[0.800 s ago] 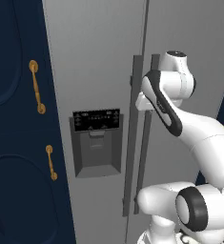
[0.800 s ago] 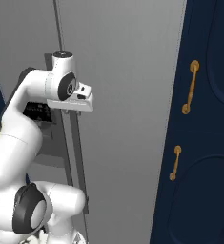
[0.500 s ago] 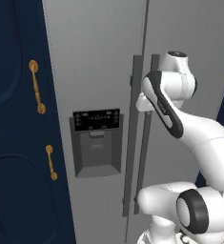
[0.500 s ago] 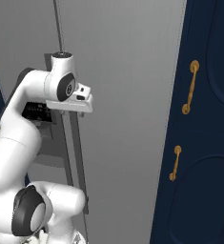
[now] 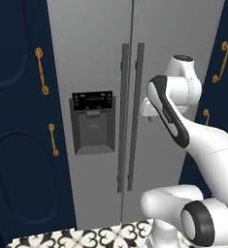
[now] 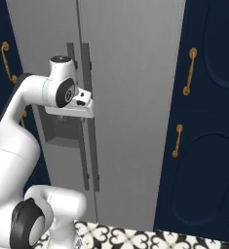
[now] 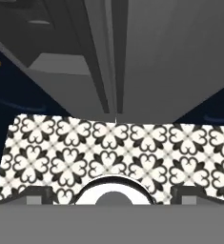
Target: Grab a lemon wedge from the fridge and one ice cube from the ice bowl, and put them in the glass of lemonade.
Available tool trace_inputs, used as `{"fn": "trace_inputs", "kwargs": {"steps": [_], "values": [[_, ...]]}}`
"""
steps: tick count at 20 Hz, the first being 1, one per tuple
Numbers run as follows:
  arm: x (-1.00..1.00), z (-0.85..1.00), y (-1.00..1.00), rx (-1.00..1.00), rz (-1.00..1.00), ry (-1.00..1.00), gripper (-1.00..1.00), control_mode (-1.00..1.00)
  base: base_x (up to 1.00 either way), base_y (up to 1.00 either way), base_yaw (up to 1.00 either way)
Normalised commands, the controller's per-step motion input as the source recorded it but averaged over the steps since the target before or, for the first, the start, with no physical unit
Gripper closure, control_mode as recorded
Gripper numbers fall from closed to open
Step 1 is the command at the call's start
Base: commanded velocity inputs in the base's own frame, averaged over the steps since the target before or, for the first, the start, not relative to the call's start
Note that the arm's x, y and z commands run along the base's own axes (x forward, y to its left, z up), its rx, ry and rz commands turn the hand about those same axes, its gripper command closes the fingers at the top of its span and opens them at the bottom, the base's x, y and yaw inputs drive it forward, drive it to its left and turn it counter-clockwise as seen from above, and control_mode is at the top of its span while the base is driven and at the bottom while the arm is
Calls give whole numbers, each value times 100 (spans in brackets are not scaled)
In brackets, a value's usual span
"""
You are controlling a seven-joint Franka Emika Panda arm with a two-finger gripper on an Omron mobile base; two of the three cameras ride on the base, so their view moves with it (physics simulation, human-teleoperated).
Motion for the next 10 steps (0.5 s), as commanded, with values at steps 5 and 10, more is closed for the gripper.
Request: {"fn": "trace_inputs", "kwargs": {"steps": [5, 10], "values": [[-8, 0, 0, 0, 0, -3, -100, -100, -13, 0, 0], [-39, 27, 0, 0, 0, -29, -100, -100, 0, 0, 0]]}}
